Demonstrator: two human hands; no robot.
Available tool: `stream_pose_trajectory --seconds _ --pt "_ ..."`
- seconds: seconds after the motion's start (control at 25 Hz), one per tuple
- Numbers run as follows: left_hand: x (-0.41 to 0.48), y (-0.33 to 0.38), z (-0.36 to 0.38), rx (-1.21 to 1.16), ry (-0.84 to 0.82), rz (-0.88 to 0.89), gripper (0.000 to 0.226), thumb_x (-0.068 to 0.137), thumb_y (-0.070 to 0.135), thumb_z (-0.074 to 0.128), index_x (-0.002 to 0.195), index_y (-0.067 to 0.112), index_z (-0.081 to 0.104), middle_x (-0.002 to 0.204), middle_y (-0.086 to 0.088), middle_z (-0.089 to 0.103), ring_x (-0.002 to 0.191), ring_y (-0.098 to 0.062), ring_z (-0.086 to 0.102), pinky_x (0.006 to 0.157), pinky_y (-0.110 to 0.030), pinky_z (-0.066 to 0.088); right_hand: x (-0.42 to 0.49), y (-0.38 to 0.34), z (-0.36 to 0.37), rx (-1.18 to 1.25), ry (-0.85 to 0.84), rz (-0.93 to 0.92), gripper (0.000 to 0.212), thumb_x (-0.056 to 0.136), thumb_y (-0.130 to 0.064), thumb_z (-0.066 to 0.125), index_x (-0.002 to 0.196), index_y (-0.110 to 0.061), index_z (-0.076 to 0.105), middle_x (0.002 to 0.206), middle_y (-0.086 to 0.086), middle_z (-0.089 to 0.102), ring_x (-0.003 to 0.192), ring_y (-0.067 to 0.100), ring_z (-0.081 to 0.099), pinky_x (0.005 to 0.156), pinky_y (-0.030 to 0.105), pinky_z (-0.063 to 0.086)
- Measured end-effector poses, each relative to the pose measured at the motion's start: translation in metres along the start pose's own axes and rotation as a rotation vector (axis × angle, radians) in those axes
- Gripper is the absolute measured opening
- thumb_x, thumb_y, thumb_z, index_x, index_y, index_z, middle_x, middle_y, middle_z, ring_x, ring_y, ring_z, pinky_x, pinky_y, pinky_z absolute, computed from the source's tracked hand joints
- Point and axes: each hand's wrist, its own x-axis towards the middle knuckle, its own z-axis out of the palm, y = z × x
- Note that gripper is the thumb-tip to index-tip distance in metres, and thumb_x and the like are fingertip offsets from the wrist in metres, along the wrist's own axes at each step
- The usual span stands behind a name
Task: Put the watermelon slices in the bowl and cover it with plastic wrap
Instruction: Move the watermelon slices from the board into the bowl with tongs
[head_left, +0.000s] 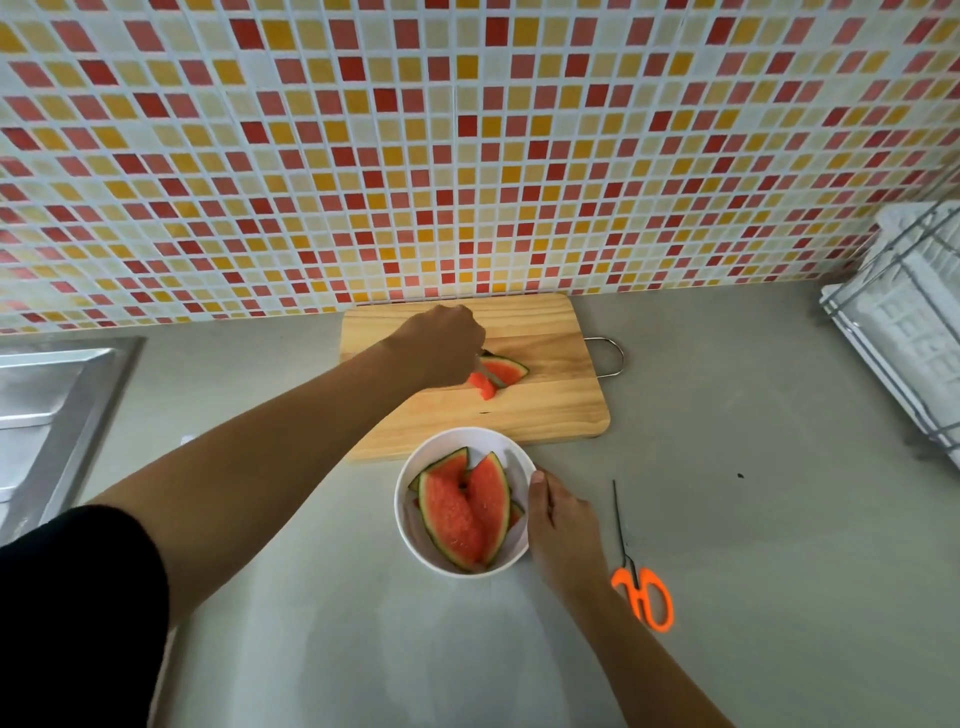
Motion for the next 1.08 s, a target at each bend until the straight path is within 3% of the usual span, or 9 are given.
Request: stream_pose_trajectory --seconds 0.16,0.24,0.36,0.48,0.6,0.68,0.88,0.96,1.08 --pt "-0.021 0.013 0.008 0.086 0.061 0.021 0.027 0.096 0.014 0.046 0.120 0.004 0.052 0.113 -0.014 0.051 0.089 -0.031 0.061 0.058 -0.035 0.042 0.000 0.002 0.000 0.010 0.013 0.018 0.032 0.097 -0.023 0.038 0.082 -0.004 0.059 0.073 0.021 0.065 0.068 0.036 0.057 0.056 0.030 0.023" --pt "-0.035 0.018 0.015 0.176 0.117 0.080 0.026 0.091 0.004 0.047 0.115 0.000 0.053 0.108 -0.014 0.053 0.076 -0.027 0.063 0.048 -0.032 0.039 0.000 0.002 0.001 0.006 0.007 0.004 0.031 0.097 -0.022 0.038 0.085 -0.003 0.059 0.075 0.022 0.065 0.071 0.038 0.058 0.056 0.033 0.026" --pt "-0.052 0.016 0.018 0.249 0.268 0.126 0.020 0.076 0.005 0.068 0.096 0.004 0.067 0.086 -0.008 0.062 0.051 -0.016 0.060 0.035 -0.025 0.039 0.001 0.000 0.000 0.016 -0.009 0.014 0.031 0.097 -0.023 0.037 0.083 -0.004 0.058 0.075 0.022 0.064 0.071 0.038 0.057 0.057 0.035 0.029" --pt "-0.057 0.008 0.013 0.027 0.295 0.014 0.032 0.097 0.017 0.049 0.124 -0.001 0.050 0.109 -0.016 0.054 0.077 -0.031 0.064 0.054 -0.036 0.049 -0.001 -0.001 -0.002 0.039 -0.008 0.034 0.031 0.097 -0.024 0.037 0.075 -0.008 0.054 0.066 0.016 0.061 0.063 0.032 0.053 0.056 0.031 0.024" --pt "-0.090 -0.002 0.006 -0.268 0.499 -0.052 0.038 0.092 0.024 0.058 0.119 -0.003 0.059 0.095 -0.020 0.060 0.068 -0.039 0.063 0.057 -0.043 0.055 -0.003 -0.003 -0.004 0.088 -0.029 0.052 0.031 0.097 -0.027 0.036 0.069 -0.017 0.046 0.053 -0.001 0.049 0.054 0.021 0.046 0.052 0.028 0.019" --pt "-0.121 -0.005 0.011 -0.392 0.586 0.024 0.037 0.087 0.029 0.061 0.110 0.000 0.067 0.082 -0.017 0.062 0.062 -0.035 0.063 0.055 -0.040 0.056 -0.003 -0.002 -0.003 0.103 -0.028 0.058 0.033 0.097 -0.028 0.036 0.069 -0.015 0.046 0.051 -0.003 0.047 0.051 0.018 0.044 0.051 0.030 0.018" --pt "-0.159 -0.003 0.028 -0.395 0.343 0.206 0.036 0.086 0.031 0.062 0.110 0.006 0.069 0.078 -0.010 0.061 0.060 -0.030 0.062 0.054 -0.035 0.055 -0.003 0.001 -0.003 0.136 -0.028 0.046 0.037 0.097 -0.028 0.034 0.068 -0.013 0.049 0.049 -0.004 0.047 0.047 0.007 0.046 0.045 0.024 0.029" --pt "-0.152 -0.002 0.031 -0.389 0.268 0.200 0.037 0.087 0.029 0.064 0.120 0.014 0.064 0.087 -0.009 0.060 0.066 -0.030 0.061 0.060 -0.036 0.053 -0.003 0.001 -0.004 0.131 -0.031 0.055 0.037 0.098 -0.028 0.033 0.063 -0.022 0.046 0.047 -0.007 0.046 0.046 0.005 0.046 0.043 0.016 0.032" --pt "-0.135 0.002 0.029 -0.272 0.193 0.178 0.044 0.093 0.040 0.052 0.135 0.027 0.050 0.106 -0.005 0.055 0.077 -0.027 0.061 0.068 -0.034 0.047 -0.003 0.001 -0.004 0.134 -0.037 0.056 0.040 0.098 -0.028 0.033 0.059 -0.025 0.041 0.047 -0.006 0.047 0.046 0.006 0.047 0.042 0.017 0.031"
